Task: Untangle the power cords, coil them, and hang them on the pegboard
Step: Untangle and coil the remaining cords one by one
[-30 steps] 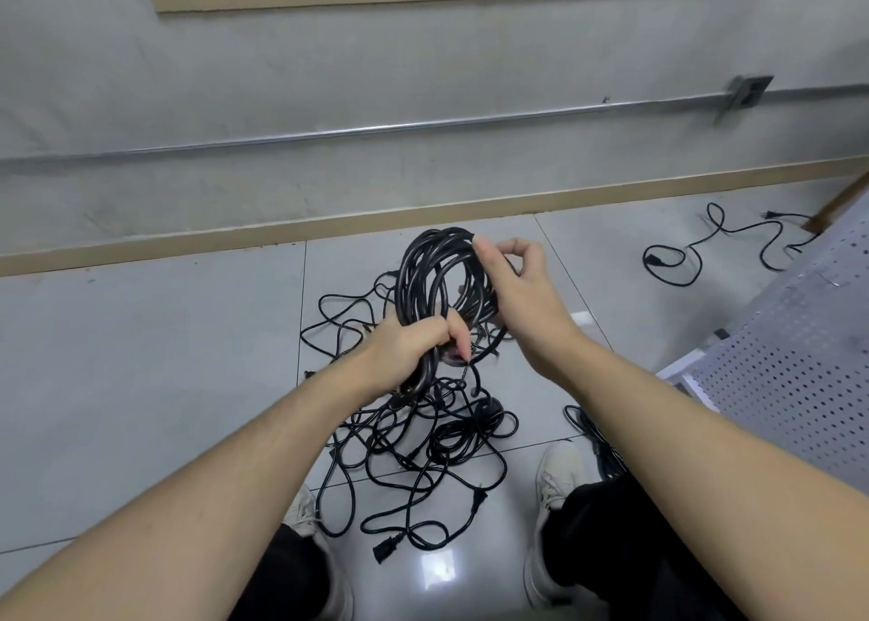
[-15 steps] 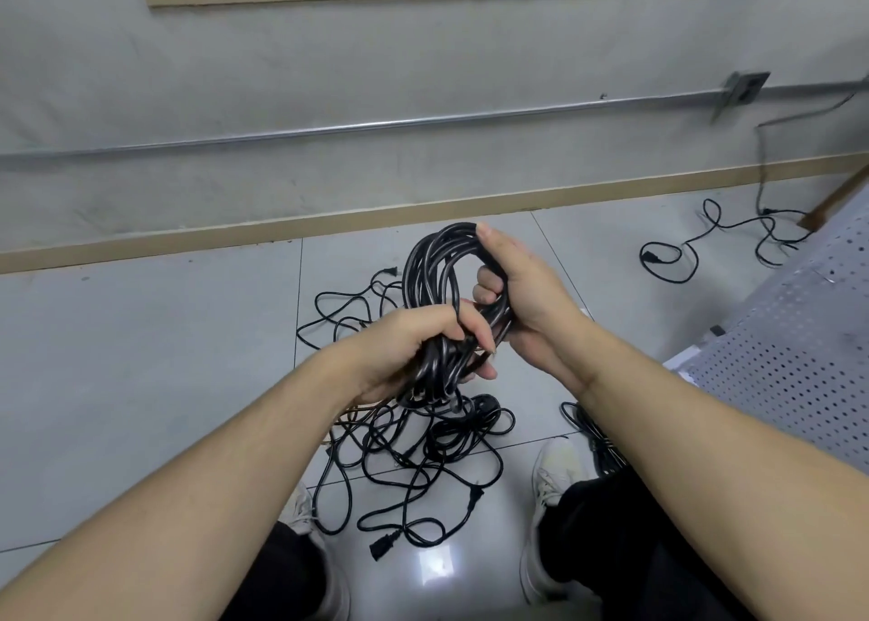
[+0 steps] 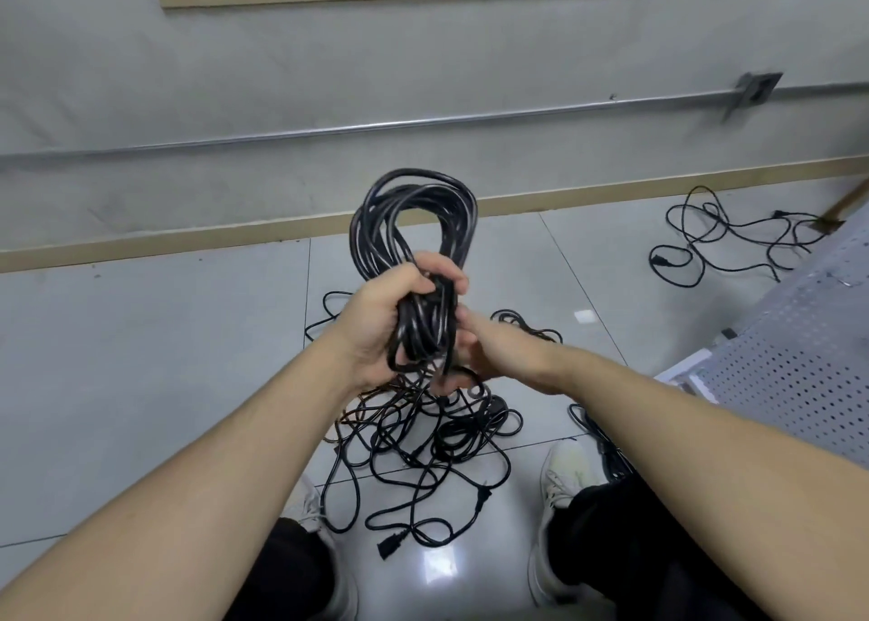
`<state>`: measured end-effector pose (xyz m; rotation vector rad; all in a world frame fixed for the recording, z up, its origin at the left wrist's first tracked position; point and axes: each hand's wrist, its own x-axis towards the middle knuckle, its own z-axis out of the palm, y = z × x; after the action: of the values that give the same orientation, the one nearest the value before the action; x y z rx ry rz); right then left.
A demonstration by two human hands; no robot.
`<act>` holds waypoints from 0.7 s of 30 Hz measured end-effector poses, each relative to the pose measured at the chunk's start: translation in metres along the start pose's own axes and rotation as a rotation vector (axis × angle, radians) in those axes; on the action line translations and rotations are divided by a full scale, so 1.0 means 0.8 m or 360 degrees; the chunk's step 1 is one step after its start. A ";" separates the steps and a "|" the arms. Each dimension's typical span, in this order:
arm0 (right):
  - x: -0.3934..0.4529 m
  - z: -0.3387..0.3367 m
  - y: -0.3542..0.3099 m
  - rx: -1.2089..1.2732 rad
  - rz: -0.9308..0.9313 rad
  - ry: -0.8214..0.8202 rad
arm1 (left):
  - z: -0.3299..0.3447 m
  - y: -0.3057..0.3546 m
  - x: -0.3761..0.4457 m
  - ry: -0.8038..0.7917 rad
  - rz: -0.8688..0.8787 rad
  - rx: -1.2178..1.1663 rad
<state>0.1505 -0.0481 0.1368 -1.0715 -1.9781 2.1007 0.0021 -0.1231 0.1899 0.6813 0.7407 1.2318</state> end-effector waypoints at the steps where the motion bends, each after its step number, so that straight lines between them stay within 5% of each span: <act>1: -0.001 0.004 0.004 -0.0156 0.0072 -0.0118 | -0.004 0.004 0.001 0.0057 0.0051 -0.0008; 7: -0.016 -0.009 -0.002 -0.0825 0.0153 -0.0036 | -0.031 0.021 0.006 0.0916 0.0121 0.0448; 11: -0.024 -0.026 -0.012 -0.0801 0.0045 0.0099 | -0.054 0.029 0.008 0.1326 0.0080 0.0792; 17: -0.039 -0.027 -0.029 -0.0197 -0.0551 0.0136 | -0.051 0.020 0.006 0.1153 -0.0040 0.1509; 21: -0.040 -0.018 -0.034 -0.0281 -0.0799 0.0430 | -0.033 -0.003 0.008 0.0867 -0.0211 0.1699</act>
<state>0.1710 -0.0465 0.1756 -0.7257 -2.0511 1.4723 -0.0166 -0.1158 0.1717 1.1298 1.9218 0.8285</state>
